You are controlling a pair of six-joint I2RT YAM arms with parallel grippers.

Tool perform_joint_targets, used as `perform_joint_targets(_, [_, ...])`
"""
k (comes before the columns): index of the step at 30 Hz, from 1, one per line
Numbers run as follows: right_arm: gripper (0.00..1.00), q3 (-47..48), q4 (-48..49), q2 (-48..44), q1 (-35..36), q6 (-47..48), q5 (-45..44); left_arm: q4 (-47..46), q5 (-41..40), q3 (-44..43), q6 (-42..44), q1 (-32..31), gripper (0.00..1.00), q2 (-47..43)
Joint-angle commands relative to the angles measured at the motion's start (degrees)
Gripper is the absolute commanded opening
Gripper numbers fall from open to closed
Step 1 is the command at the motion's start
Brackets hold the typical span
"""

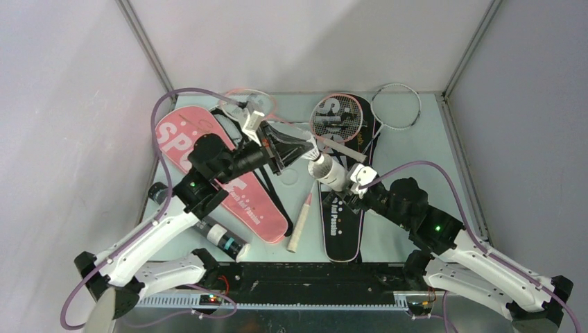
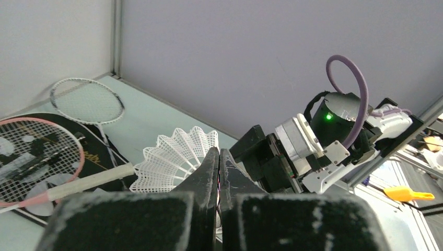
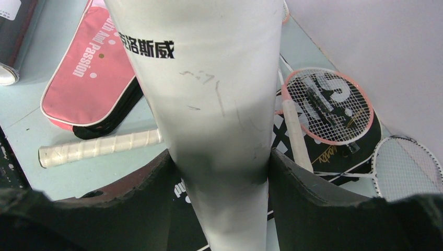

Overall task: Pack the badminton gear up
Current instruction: Place the shuttlecock at the shuttle tube.

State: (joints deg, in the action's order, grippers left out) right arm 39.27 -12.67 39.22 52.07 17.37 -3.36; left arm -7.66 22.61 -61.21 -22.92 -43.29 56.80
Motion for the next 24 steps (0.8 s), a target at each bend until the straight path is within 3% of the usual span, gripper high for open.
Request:
perform_joint_targets(1, [0.53, 3.0, 4.2, 0.2, 0.4, -0.9, -0.7, -4.2, -0.3, 0.5, -0.5, -2.9, 0.0, 1.1])
perform_joint_targets(2, [0.53, 3.2, 4.2, 0.2, 0.3, -0.7, -0.8, -4.1, -0.4, 0.7, -0.6, -3.4, 0.01, 1.6])
perform_joint_targets(4, [0.53, 3.4, 4.1, 0.5, 0.3, -0.3, -0.9, -4.7, -0.2, 1.4, -1.8, -3.7, 0.13, 2.1])
perform_joint_targets(7, [0.53, 3.6, 3.7, 0.3, 0.3, 0.1, -0.6, -3.0, -0.3, 1.4, -2.3, -3.8, 0.5, 2.0])
perform_joint_targets(9, [0.53, 3.6, 3.3, -0.1, 0.4, 0.2, -0.2, 0.9, -2.9, 0.5, -2.3, -3.9, 0.64, 1.2])
perform_joint_targets(11, [0.53, 3.6, 2.9, -0.6, 0.4, 0.4, 0.3, 4.6, -5.4, -0.8, -1.8, -3.8, 0.72, 0.3])
perform_joint_targets(16, [0.53, 3.5, 2.0, -1.7, 0.5, 1.4, 1.9, 17.3, -11.8, -5.9, 0.8, -3.8, 0.76, -0.3])
perform_joint_targets(24, [0.53, 3.5, 1.9, -2.8, 0.6, 2.1, 3.5, 30.0, -10.2, -14.5, 3.8, -3.8, 0.75, 4.5])
